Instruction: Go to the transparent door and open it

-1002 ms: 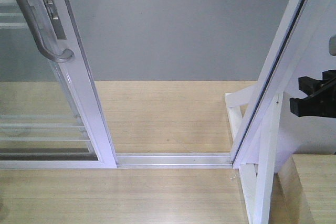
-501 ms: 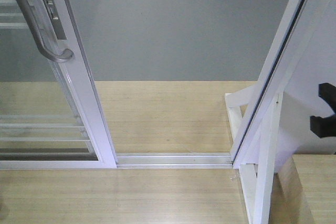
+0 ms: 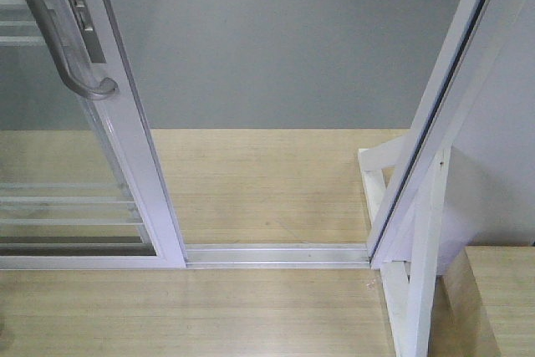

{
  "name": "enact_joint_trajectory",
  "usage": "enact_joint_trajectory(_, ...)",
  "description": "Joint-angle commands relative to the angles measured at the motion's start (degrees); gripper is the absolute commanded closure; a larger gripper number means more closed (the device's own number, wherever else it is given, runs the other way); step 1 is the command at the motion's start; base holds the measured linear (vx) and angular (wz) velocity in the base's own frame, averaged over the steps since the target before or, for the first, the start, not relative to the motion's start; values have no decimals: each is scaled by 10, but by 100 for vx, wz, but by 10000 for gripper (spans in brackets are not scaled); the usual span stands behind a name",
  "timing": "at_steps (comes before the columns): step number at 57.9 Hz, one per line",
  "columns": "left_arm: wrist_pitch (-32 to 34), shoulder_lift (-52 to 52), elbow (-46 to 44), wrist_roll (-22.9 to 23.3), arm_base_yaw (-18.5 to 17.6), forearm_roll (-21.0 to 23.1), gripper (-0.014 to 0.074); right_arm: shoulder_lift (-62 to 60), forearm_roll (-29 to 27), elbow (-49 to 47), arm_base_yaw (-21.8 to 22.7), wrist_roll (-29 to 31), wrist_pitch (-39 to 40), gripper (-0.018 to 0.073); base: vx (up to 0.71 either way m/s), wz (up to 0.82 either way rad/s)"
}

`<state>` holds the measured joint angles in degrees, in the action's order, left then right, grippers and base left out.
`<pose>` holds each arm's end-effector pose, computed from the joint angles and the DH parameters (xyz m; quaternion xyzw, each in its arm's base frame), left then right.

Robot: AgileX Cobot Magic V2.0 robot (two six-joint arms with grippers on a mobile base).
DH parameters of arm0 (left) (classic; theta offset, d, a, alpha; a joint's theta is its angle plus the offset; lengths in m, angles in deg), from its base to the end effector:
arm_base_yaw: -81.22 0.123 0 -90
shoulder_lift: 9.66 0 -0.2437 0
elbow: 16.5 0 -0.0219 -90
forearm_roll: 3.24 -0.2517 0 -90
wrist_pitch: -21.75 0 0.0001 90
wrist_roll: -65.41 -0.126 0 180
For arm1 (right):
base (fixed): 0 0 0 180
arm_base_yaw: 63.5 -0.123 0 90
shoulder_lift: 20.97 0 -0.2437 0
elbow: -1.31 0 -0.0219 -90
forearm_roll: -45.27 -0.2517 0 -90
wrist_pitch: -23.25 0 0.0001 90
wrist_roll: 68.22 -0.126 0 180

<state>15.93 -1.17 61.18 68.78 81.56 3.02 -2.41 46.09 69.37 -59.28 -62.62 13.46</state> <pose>0.1346 -0.0006 0.1932 -0.0585 0.7167 -0.0600 0.6923 0.1437 -0.0109 0.2231 -0.0134 0.7454 -0.0626 0.6635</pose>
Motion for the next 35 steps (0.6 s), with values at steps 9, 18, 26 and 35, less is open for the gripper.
enact_joint_trajectory(9, 47, -8, 9, 6, -3, 5, 603, -96, 38, 100, 4, -94, 85, 568, 0, 0)
enact_joint_trajectory(18, 48, -8, 9, 6, -3, 5, 603, -112, 35, 98, 4, -122, 1, 568, 0, 0)
enact_joint_trajectory(26, 48, -7, 9, 6, -3, 5, 603, -110, 35, 98, 4, -118, 21, 568, 0, 0)
enact_joint_trajectory(35, 48, -7, 9, 6, -3, 5, 603, -110, 35, 98, 4, -110, 19, 568, 0, 0)
